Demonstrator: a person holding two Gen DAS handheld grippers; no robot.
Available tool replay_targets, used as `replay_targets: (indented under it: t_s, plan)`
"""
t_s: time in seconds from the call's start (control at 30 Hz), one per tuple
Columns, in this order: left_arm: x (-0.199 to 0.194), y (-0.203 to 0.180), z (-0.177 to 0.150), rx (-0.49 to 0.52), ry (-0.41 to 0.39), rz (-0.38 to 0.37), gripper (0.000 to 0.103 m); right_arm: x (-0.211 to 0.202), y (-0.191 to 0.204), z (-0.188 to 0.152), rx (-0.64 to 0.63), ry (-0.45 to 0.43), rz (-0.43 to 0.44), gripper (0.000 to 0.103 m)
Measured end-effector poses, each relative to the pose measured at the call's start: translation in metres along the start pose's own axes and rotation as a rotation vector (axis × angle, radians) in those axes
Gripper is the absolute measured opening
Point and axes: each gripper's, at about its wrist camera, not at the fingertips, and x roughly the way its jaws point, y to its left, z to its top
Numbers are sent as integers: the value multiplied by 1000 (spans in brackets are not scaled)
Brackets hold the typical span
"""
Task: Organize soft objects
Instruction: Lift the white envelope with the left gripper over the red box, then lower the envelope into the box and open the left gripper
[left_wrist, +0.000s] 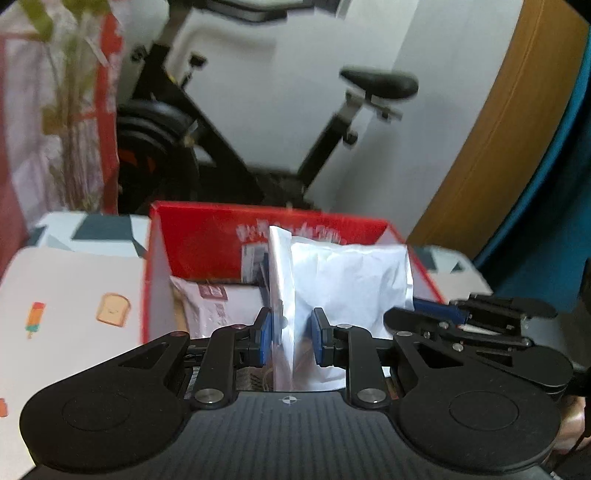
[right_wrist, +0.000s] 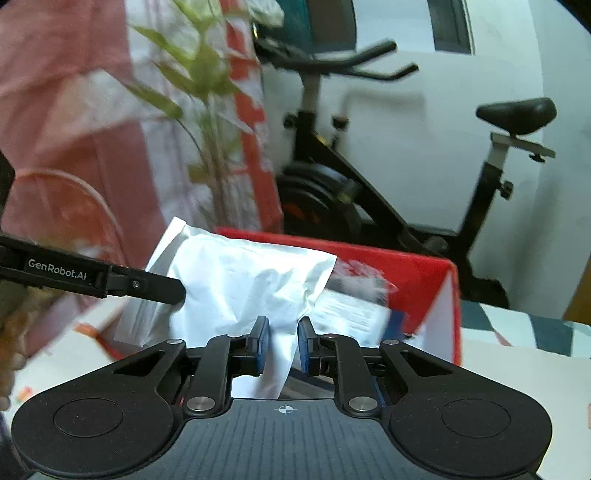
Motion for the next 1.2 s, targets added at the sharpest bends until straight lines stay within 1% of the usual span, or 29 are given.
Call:
replay_targets:
  t_s: [0.07,0.23,0.37,0.43,0.5,0.63,0.8,0.93,1.13,1.2]
  plan:
    - [18,-2,0,15,45,8,24,14,-11,-2,-3,41,-32,16]
    - [55,-3,-4,24,157,20,24,42,-33,-13,38,148,-63,16]
    - [73,-10,-3,58,214,35,24,62,-43,-22,54,248,-86,16]
    - [80,-11,-2,64,246,46,25,70,-45,-24,56,284,-90,16]
    - [87,-8,-2,70,274,52,25,76,-44,-24,29,313,-93,16]
    - [101,-12,-2,113,323,72,26,87,-40,-23,-5,386,-92,16]
    - [104,-13,0,137,361,86,27,98,-36,-24,-41,463,-100,17]
    - [107,-17,-1,168,380,107,27,104,-38,-22,-24,498,-97,18]
    - [99,-23,-1,212,341,119,32,102,-36,-23,-29,494,-110,20]
    - [93,-22,1,204,331,115,33,98,-35,-22,-33,474,-130,25]
